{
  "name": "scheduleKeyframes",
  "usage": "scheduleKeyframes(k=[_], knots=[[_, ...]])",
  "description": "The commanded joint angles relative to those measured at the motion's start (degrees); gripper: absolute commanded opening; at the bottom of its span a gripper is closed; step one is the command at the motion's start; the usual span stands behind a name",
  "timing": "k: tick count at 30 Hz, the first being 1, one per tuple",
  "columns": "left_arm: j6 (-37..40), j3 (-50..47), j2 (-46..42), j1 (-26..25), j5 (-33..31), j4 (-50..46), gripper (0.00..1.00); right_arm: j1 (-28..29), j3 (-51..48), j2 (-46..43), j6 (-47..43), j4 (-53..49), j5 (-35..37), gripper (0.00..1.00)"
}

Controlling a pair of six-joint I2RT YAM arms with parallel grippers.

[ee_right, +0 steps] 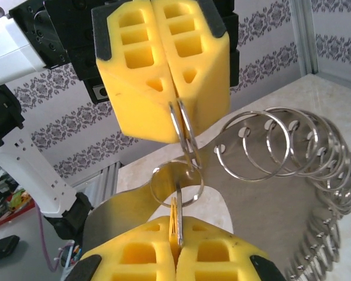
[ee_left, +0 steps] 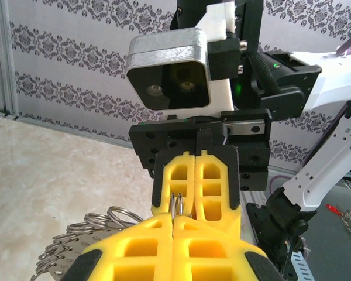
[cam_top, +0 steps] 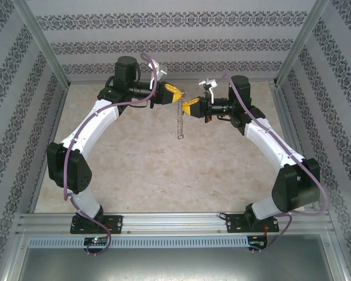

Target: Put the keys on the keyring

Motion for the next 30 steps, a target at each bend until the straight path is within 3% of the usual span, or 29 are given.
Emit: scheduleKeyframes(k=[1, 11, 22, 23, 25, 30], knots=[[-1.45, -0.12, -1.85, -0.46, 0.2, 5.47, 0.0, 1.23, 3.52, 0.03, -8.24, -10.91, 0.58, 0.0], [-2.83, -1.35, -2.21, -0.71, -0.05, 7.66, 0.0, 3.03, 7.0, 2.4, -10.32, -15.84, 4.78, 0.0], [-3.53, -2.25, -2.4, -0.99, -0.58, 9.09, 0.0, 4.25, 11.2, 6.4, -9.1, -15.58, 4.32, 0.0], [-3.53, -2.21, -2.37, -1.0, -0.68, 9.17, 0.0, 4.05, 10.83, 6.22, -9.41, -16.08, 4.61, 0.05], [-3.63, -2.08, -2.32, -1.0, -0.77, 9.18, 0.0, 3.71, 9.55, 5.53, -9.28, -16.14, 5.19, 0.23], [-4.13, -2.08, -2.13, -1.0, -1.11, 9.73, 0.0, 2.26, 5.14, 2.0, -8.66, -15.23, 5.85, 0.42]])
